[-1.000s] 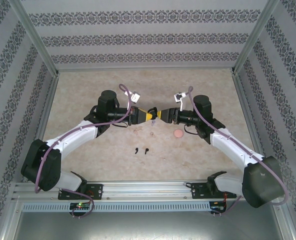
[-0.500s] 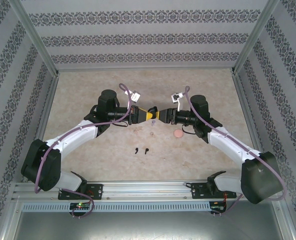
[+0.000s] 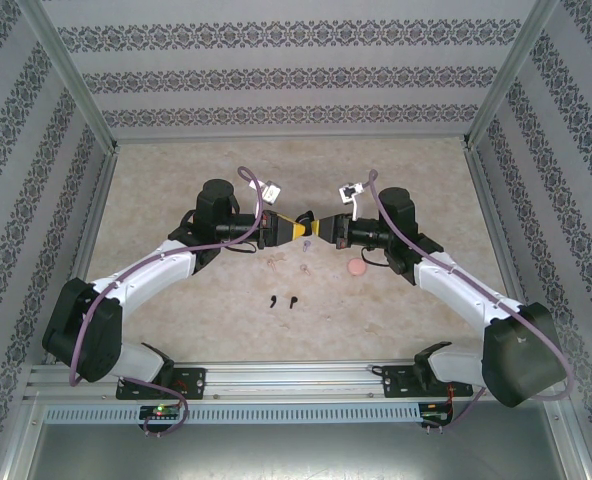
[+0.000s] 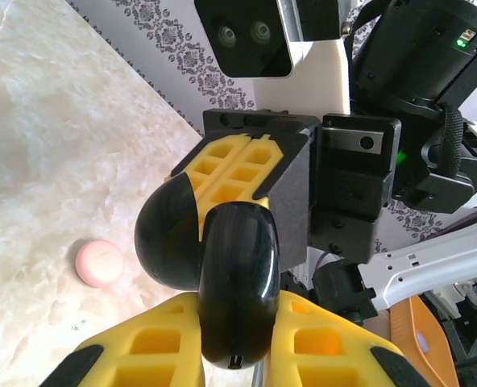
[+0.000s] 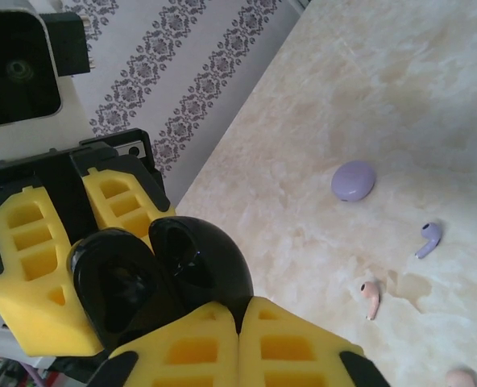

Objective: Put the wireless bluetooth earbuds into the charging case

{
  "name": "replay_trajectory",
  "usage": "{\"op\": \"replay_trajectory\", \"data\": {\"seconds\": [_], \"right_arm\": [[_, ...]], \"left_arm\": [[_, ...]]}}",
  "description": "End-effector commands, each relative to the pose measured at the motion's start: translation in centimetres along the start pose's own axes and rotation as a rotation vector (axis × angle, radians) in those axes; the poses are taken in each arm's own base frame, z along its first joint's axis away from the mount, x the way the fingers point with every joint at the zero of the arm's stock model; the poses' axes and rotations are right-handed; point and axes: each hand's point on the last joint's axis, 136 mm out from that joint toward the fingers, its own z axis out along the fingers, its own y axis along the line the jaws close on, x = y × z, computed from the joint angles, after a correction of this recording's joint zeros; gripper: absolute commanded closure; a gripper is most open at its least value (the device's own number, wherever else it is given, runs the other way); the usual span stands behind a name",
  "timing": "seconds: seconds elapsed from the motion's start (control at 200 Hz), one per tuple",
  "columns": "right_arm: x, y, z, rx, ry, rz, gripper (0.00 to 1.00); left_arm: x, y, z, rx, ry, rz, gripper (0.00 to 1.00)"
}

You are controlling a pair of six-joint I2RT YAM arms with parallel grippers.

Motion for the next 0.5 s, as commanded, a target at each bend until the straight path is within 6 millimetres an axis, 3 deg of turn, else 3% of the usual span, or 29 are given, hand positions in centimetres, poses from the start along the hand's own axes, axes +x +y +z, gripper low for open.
{"op": "replay_trajectory", "data": {"seconds": [0.0,0.185,0.245,0.365,0.495], "right_arm": [[-1.6,1.4,0.2,-0.033,-0.026,-0.039,1.00],[-1.3,1.2,0.3,-0.019,-0.016,-0.028,1.00],[-1.2,0.5,0.3,0.017,-0.012,-0.021,1.00],[-0.8,-1.7,0.1,0.139,0.019,-0.030,1.00],[-0.5,-4.1,-0.3,0.235,0.064,-0.044,1.00]], "left_arm": [[-0.1,-1.4,0.8,0.058,0.010,0.056,1.00],[0.1,-0.3,1.2,0.021,0.013,0.038,0.98],[-0.1,0.5,1.2,-0.026,0.011,0.037,0.85],[-0.6,2.0,0.5,-0.145,0.019,0.066,0.50],[-0.9,2.5,-1.0,-0.237,0.083,0.132,0.29]]}}
